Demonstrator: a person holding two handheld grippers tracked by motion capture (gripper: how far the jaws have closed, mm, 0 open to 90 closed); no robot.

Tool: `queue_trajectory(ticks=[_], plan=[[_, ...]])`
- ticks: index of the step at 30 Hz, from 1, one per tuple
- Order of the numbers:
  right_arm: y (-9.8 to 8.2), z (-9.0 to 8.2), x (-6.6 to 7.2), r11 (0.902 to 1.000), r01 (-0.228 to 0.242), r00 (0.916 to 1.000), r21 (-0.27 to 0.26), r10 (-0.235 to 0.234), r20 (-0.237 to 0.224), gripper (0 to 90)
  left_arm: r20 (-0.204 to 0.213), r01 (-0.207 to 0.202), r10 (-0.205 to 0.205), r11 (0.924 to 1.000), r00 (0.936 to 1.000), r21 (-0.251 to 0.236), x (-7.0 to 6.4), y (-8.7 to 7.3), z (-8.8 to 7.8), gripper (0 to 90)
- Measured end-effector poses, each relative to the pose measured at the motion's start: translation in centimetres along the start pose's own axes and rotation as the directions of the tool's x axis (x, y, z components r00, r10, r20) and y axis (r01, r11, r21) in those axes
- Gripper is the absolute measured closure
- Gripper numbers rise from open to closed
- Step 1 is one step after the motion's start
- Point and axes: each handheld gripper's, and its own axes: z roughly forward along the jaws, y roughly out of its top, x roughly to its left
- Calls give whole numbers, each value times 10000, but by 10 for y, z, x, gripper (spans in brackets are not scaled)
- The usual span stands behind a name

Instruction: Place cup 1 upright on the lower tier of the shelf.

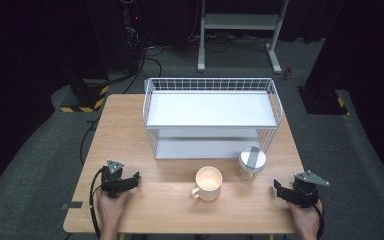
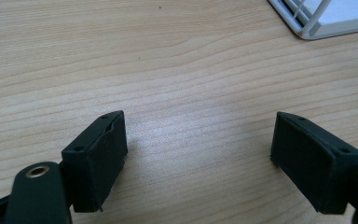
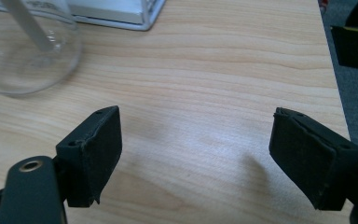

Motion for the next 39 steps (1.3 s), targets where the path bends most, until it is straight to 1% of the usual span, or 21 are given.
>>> queue_trajectory(ticks=[1,2,3,7,10,14,16,19,20,23,24,25,26,27,30,31,32,34,36,38,39], plan=[[-2,-2,2,10000,63,9999,-48,-64,-91,169,1,2,-2,10000,10000,-1,0,0,0,185],[-3,-4,4,10000,12,9999,-30,-13,-106,168,1,2,-2,10000,10000,-1,0,0,0,185],[-3,-5,4,9999,134,9998,-101,-136,-117,168,0,-1,1,10000,10000,-1,0,0,0,185],[-7,-8,8,9996,257,9995,-128,-260,-199,165,1,-14,14,10000,10000,2,0,0,0,185],[-8,-9,9,9995,291,9994,-119,-293,-207,160,0,-1,1,10000,10000,-1,0,0,0,185],[-9,-12,14,9993,345,9987,-155,-350,-371,152,3,-9,9,10000,10000,1,0,0,0,185],[-8,-15,19,9984,491,9976,-290,-505,-476,150,-2,-15,15,10000,10000,3,0,0,0,184],[-7,-15,26,9978,606,9962,-287,-622,-607,148,0,0,0,10000,10000,-1,0,0,0,185],[-7,-15,26,9978,606,9962,-287,-622,-607,148,0,0,0,10000,10000,-1,0,0,0,185],[-6,-14,34,9971,696,9939,-316,-720,-838,144,-2,-13,13,10000,10000,1,0,0,0,185],[-6,-14,34,9971,696,9939,-316,-720,-838,144,-2,-13,13,10000,10000,1,0,0,0,184],[-4,-13,39,9961,819,9916,-313,-846,-982,142,2,-15,15,10000,10000,4,0,0,0,184],[-4,-13,39,9961,819,9916,-313,-846,-982,142,2,-15,15,10000,10000,4,0,0,0,184],[-2,-13,44,9954,883,9896,-368,-919,-1108,141,-1,-16,16,10000,10000,3,0,0,0,185],[1,-11,51,9934,1050,9856,-460,-1101,-1287,137,1,-18,18,10000,10000,4,0,0,0,184],[1,-11,51,9934,1050,9856,-460,-1101,-1287,137,1,-18,18,10000,10000,4,0,0,0,184],[4,-10,56,9930,1072,9841,-502,-1131,-1366,135,0,-15,15,10000,10000,2,0,0,0,184],[7,-8,60,9926,1080,9831,-552,-1149,-1428,132,0,-15,15,10000,10000,2,0,0,0,184],[8,-7,61,9919,1130,9819,-584,-1205,-1461,129,-2,-15,15,10000,10000,4,0,0,0,184],[13,-4,67,9892,1312,9783,-660,-1399,-1530,125,-1,-16,16,10000,10000,2,0,0,0,184],[14,-3,68,9894,1275,9781,-694,-1370,-1566,123,-4,-17,17,10000,10000,3,0,0,0,184]])
